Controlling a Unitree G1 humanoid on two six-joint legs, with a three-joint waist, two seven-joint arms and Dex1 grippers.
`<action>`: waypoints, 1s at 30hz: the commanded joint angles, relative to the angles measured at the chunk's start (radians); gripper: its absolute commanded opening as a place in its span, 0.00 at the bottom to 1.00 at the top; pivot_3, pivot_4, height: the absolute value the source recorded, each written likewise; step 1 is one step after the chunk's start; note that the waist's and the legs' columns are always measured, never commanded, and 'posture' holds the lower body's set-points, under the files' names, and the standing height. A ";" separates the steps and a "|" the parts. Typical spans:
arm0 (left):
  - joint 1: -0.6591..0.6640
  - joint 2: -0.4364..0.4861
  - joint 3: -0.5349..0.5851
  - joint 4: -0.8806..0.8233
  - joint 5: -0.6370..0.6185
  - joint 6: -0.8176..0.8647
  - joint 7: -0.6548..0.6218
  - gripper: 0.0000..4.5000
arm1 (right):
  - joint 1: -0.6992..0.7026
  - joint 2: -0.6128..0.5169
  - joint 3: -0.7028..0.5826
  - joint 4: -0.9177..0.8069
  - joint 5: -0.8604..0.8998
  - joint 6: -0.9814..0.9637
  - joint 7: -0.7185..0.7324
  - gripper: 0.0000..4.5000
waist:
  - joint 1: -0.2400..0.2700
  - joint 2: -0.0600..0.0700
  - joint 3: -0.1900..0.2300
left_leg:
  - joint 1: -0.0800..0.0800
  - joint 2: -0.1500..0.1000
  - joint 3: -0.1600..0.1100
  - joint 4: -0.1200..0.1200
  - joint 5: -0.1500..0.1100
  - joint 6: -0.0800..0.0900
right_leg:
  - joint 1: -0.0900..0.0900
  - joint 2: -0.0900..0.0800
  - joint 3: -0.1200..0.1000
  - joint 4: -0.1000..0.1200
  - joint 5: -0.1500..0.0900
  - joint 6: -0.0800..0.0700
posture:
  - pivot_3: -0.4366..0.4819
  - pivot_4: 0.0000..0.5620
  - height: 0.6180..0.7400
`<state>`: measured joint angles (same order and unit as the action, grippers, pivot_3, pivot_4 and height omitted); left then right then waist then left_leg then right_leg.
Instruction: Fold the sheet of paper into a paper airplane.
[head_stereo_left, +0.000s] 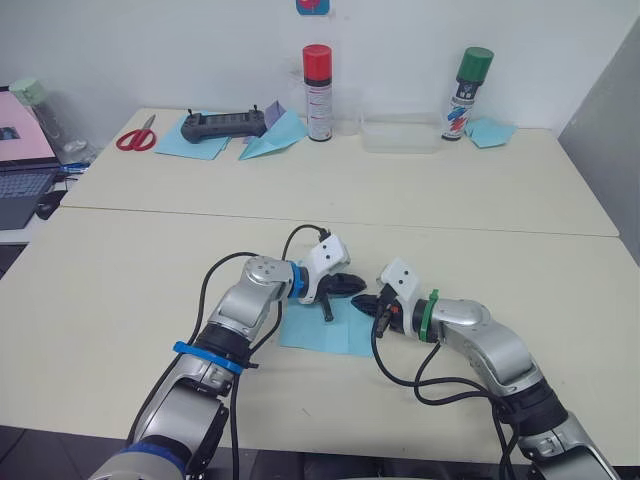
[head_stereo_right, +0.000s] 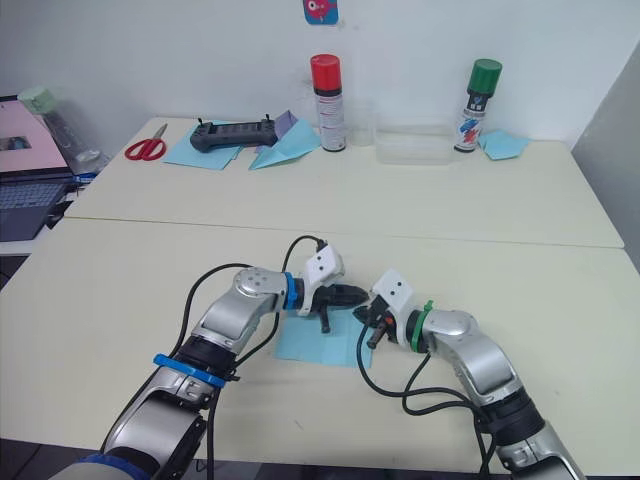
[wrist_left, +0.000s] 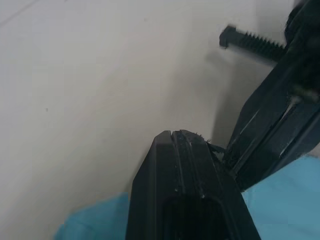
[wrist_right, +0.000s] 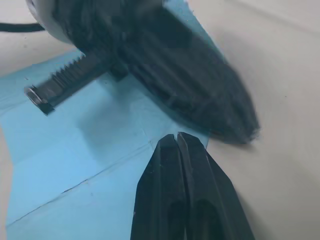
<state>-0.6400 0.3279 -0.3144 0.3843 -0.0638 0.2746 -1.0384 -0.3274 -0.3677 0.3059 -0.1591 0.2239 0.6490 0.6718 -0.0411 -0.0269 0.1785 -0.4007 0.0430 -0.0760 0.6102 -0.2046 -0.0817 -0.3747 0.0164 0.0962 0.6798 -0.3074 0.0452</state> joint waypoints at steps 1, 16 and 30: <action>-0.006 0.036 -0.007 0.046 0.052 -0.001 0.026 0.00 | 0.019 -0.007 -0.001 0.002 -0.004 0.032 -0.006 0.01 | -0.001 0.000 0.000 | 0.000 0.000 0.000 0.000 0.000 0.000 | 0.000 0.000 0.000 0.000 0.000 0.000 | 0.48 0.27 1.00; -0.069 0.158 0.115 0.181 0.026 -0.083 0.100 0.00 | 0.008 0.010 0.010 0.026 -0.007 0.020 0.010 0.01 | -0.044 0.000 -0.001 | 0.003 0.002 0.000 0.000 0.000 0.000 | 0.001 0.001 0.001 0.002 0.001 0.001 | 0.48 0.27 1.00; 0.110 0.274 0.395 -0.210 -0.266 0.195 0.067 0.00 | -0.060 0.040 0.069 0.106 -0.057 -0.067 0.058 0.01 | -0.045 -0.001 0.000 | 0.000 0.003 0.000 -0.001 0.000 0.000 | -0.002 0.001 0.000 0.002 0.001 0.001 | 0.48 0.27 1.00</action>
<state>-0.5268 0.5889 0.0385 0.2310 -0.2868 0.4406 -0.9719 -0.3845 -0.3329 0.3519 -0.0735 0.1786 0.5756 0.7222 -0.0865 -0.0275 0.1788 -0.4004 0.0457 -0.0759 0.6092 -0.2044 -0.0816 -0.3771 0.0178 0.0964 0.6816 -0.3065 0.0460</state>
